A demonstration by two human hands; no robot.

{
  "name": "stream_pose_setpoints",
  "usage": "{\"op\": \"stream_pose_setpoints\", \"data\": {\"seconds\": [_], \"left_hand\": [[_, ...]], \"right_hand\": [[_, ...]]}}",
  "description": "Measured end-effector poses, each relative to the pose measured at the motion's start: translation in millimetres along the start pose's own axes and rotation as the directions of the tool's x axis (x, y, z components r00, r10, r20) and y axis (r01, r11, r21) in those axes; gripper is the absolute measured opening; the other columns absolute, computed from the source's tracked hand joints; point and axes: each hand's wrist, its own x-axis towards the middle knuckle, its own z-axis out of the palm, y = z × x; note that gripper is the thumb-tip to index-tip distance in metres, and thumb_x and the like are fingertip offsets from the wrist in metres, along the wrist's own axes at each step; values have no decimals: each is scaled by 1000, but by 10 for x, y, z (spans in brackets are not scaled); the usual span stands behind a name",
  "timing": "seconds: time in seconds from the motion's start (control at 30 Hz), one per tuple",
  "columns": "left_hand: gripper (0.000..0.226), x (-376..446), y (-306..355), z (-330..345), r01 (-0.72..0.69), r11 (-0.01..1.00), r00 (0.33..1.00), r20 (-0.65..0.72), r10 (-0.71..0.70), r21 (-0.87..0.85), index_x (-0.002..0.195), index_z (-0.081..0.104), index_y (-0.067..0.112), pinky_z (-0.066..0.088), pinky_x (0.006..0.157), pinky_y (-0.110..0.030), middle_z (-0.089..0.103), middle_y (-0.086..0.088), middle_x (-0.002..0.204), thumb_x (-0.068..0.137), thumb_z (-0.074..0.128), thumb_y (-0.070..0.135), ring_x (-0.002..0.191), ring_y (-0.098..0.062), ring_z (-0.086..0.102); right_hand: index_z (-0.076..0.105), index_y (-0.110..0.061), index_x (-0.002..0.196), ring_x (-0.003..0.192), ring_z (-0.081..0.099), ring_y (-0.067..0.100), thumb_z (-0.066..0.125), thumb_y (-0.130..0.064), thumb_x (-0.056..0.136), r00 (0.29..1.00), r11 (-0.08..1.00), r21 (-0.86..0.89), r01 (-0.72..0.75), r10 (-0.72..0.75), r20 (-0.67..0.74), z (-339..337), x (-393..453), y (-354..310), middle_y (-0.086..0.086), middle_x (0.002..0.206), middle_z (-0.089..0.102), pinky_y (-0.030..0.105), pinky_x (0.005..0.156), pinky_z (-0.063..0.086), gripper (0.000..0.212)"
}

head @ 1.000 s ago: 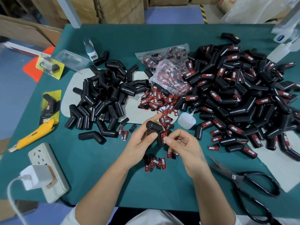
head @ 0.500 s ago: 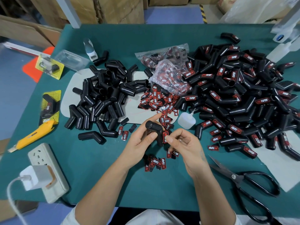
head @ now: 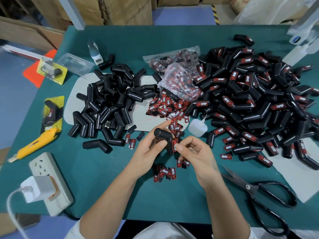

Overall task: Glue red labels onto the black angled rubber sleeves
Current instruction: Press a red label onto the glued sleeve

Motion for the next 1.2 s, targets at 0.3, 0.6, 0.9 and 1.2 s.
{"op": "stream_pose_setpoints", "data": {"seconds": [0.3, 0.6, 0.9, 1.2], "left_hand": [[51, -4, -7, -1, -2, 1000, 1000, 10, 2, -18, 151, 50, 45, 41, 110, -28, 65, 15, 120, 105, 54, 24, 116, -9, 57], [48, -8, 20, 4, 26, 1000, 999, 19, -26, -4, 152, 44, 25, 41, 110, -28, 64, 19, 121, 105, 53, 20, 116, -8, 56], [49, -7, 23, 6, 23, 1000, 1000, 10, -23, 7, 153, 46, 30, 42, 106, -24, 64, 20, 120, 105, 53, 22, 113, -5, 58], [51, 3, 9, -5, -6, 1000, 1000, 13, 6, 23, 153, 48, 43, 41, 109, -26, 64, 15, 121, 107, 54, 25, 116, -9, 58]], "right_hand": [[71, -27, 74, 63, 57, 12, 83, -44, 75, 1000, 1000, -10, 4, -4, 14, -2, 5, 20, 3, 77, 65, 22, 65, 51, 20], [71, -28, 75, 66, 58, 11, 83, -43, 76, 1000, 1000, -8, 0, 1, 30, -12, 13, 36, -1, 78, 66, 23, 66, 52, 20], [72, -27, 75, 68, 58, 10, 83, -43, 77, 1000, 1000, -11, 8, -8, 28, -1, 13, 31, -1, 78, 68, 25, 67, 53, 20], [71, -28, 74, 64, 59, 13, 83, -45, 74, 1000, 1000, -18, -9, 9, 9, -14, 6, 15, 1, 78, 67, 23, 67, 52, 21]]}}
